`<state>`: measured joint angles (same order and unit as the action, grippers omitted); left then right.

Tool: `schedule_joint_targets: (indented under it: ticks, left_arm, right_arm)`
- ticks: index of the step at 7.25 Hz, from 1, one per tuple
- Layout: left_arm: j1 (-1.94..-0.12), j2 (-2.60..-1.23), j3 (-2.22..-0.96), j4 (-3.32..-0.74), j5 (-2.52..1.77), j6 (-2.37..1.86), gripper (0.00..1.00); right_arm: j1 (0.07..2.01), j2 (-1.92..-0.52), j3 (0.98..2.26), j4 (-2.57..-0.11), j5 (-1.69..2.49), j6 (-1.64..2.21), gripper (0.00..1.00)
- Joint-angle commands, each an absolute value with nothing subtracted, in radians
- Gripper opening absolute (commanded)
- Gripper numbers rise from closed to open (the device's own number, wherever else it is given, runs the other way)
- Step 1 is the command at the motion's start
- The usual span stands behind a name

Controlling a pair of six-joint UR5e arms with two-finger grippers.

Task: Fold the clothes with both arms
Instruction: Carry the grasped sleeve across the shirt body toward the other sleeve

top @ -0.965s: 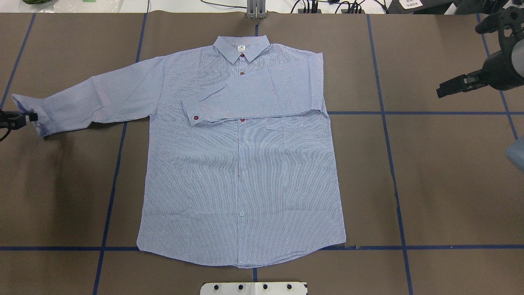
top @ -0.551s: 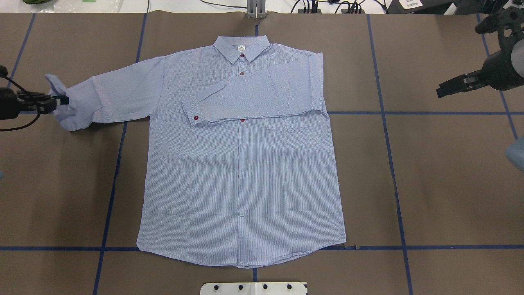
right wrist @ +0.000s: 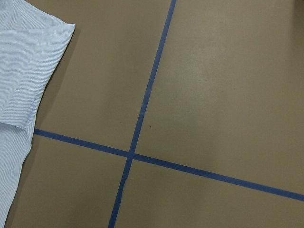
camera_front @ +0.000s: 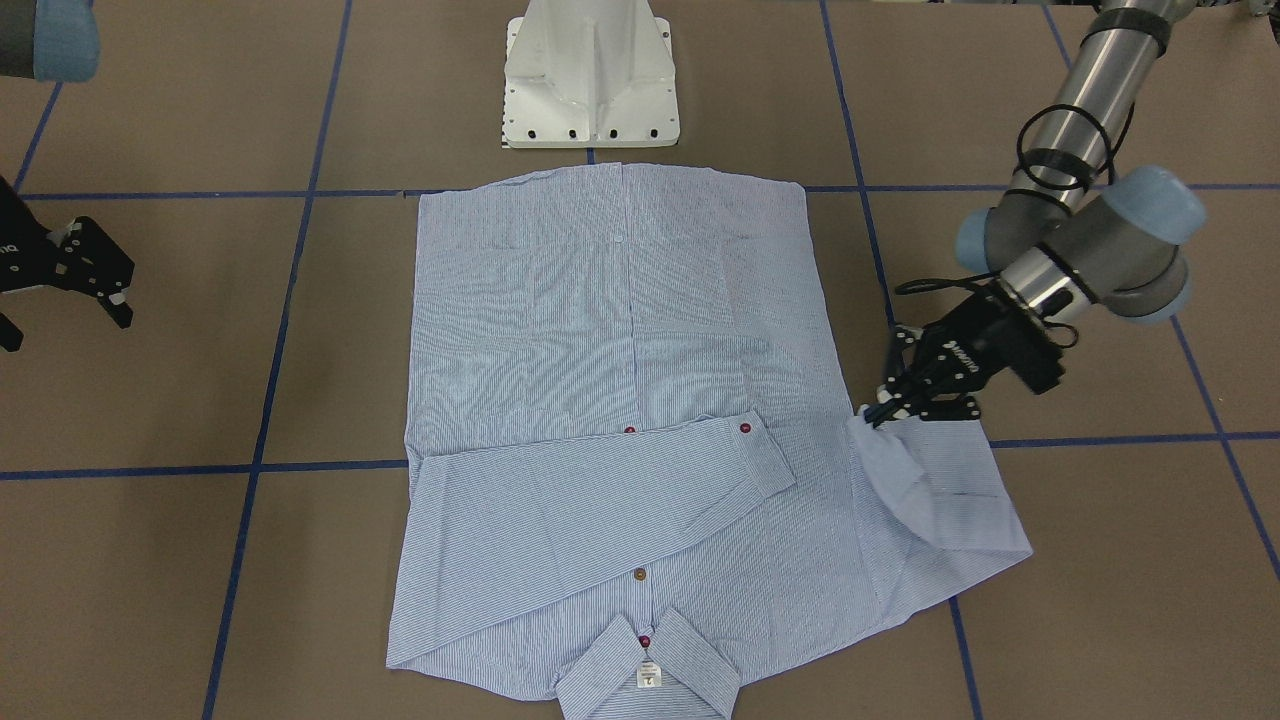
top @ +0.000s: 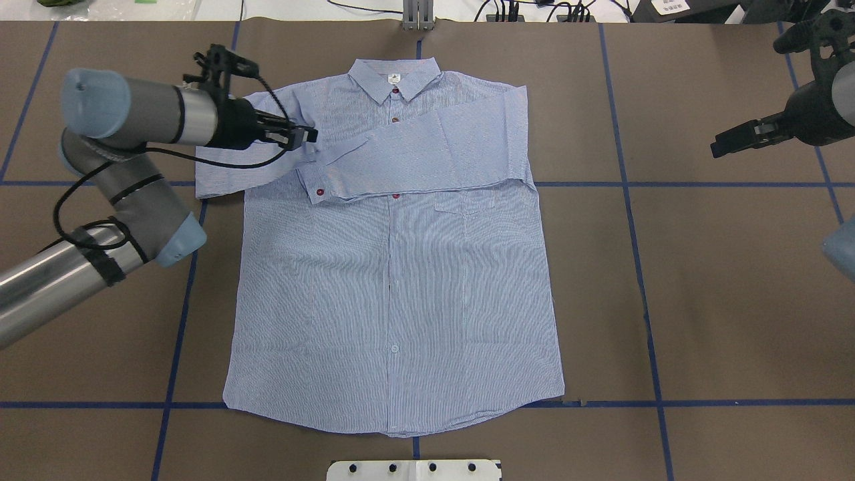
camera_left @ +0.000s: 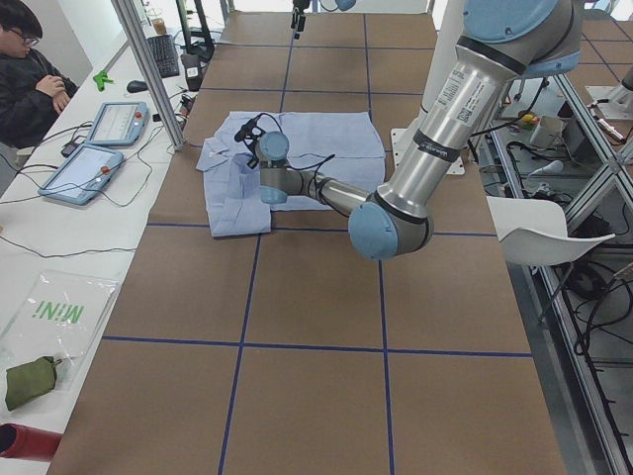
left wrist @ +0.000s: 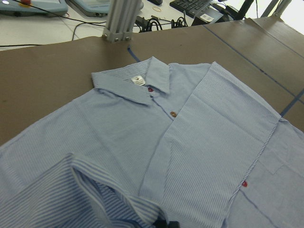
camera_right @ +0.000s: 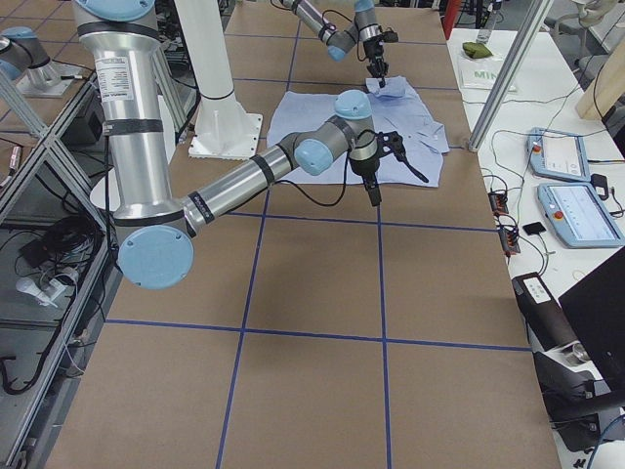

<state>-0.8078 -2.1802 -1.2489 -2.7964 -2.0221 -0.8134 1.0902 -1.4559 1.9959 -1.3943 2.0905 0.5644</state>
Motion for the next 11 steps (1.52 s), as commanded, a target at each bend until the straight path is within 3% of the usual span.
schedule_joint_targets:
  ticks: [1, 7, 8, 9, 11]
  left_arm:
    - [-0.746, -2.357, -1.247, -2.575, -1.945, -0.917, 0.0]
    - [-0.592, -2.453, -1.243, -2.444, -1.794, -0.951, 0.0]
    - [-0.58, -2.463, -1.244, -2.421, -1.786, -0.96, 0.14]
    - [-0.574, -2.456, -1.244, -2.43, -1.781, -0.988, 0.99]
    - [-0.543, -2.453, -1.252, -2.416, -1.629, -1.001, 1.0]
  right_arm:
    - [1.089, -1.453, 1.994, -1.394, 2.089, 0.566, 1.0]
    - [1.089, -1.451, 1.994, -1.394, 2.088, 0.568, 1.0]
    - [1.089, -1.451, 1.991, -1.394, 2.088, 0.566, 1.0]
    - [1.088, -1.451, 1.984, -1.394, 2.088, 0.566, 1.0]
    - [1.088, -1.451, 1.99, -1.394, 2.088, 0.592, 1.0]
